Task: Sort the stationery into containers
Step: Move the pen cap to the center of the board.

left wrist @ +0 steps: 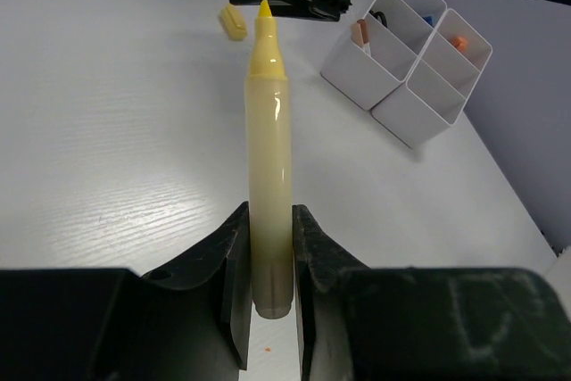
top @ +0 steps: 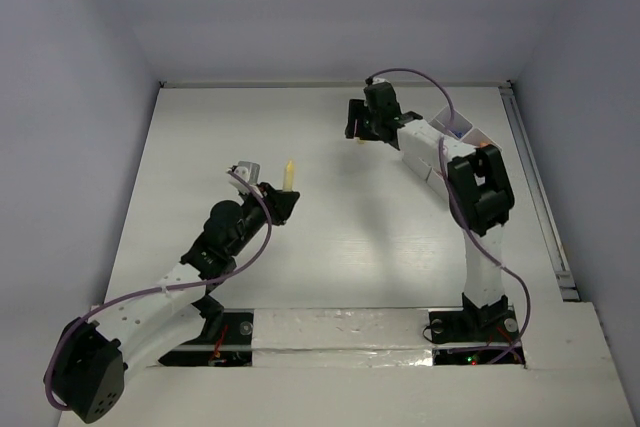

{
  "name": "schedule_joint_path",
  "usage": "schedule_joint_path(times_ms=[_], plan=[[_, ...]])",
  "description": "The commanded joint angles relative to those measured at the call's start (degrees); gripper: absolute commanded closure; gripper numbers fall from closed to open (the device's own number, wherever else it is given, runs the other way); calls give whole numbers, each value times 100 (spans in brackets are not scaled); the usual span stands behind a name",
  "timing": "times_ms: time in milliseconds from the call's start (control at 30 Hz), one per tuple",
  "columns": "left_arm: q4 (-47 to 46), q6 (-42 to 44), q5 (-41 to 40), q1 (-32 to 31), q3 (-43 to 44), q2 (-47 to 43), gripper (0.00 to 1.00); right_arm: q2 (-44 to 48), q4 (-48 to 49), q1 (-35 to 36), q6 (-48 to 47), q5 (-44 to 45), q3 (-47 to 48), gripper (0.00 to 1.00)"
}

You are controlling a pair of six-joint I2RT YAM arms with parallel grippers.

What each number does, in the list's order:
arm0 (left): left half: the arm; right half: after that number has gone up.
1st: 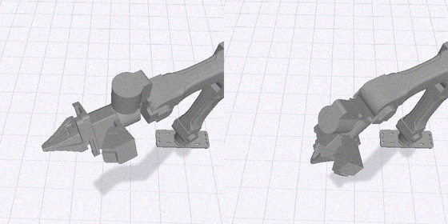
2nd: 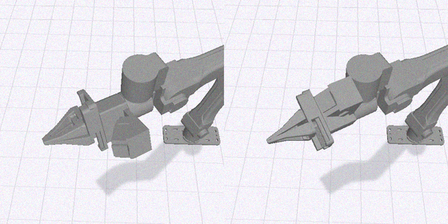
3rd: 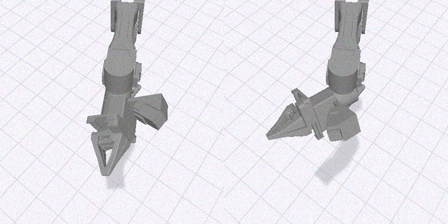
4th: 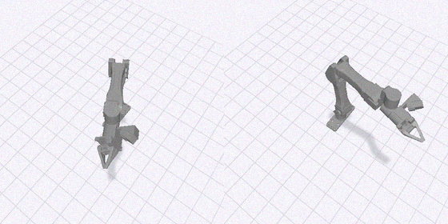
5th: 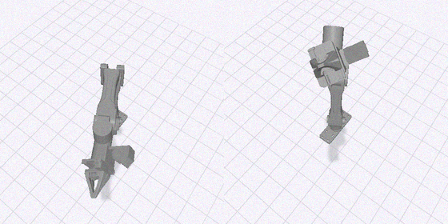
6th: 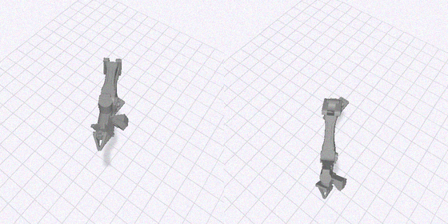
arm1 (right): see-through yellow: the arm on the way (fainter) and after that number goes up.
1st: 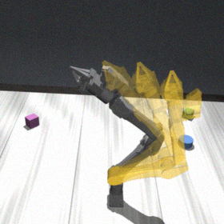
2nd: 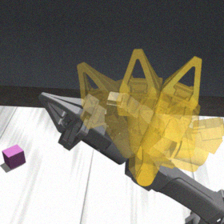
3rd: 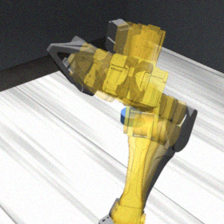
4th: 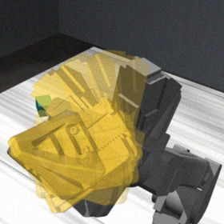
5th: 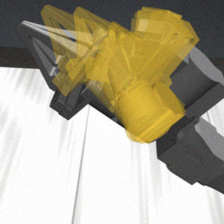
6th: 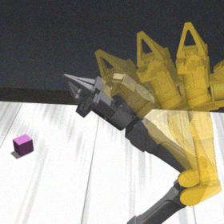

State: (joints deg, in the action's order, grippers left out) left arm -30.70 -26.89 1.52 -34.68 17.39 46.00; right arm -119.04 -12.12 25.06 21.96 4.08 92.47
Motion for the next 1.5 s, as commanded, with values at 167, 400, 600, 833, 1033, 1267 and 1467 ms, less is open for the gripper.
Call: schedule_joint_path(times_ms=[167,400,600,833,1033,1267,1467], plan=[[-455,18,314,-4,-60,-38,100,-1173,-1196,-124,-429,585,1554,34],[-490,18,349,-4,-60,6,100,-1885,-1547,-124,-683,779,2459,47],[-472,44,331,-4,-60,6,100,-2062,-1662,-124,-1104,252,2532,82],[-499,35,340,-4,-60,23,100,-555,-1339,525,-1940,-1101,627,83],[-507,9,349,-4,-86,-56,100,408,-1161,1273,-2125,-1313,-1009,81],[-481,0,340,-4,-104,-144,100,584,-1196,1335,-2125,-777,-1617,43],[-420,44,252,-4,-113,-240,100,1154,-1082,1388,-2082,-540,-1925,22]])
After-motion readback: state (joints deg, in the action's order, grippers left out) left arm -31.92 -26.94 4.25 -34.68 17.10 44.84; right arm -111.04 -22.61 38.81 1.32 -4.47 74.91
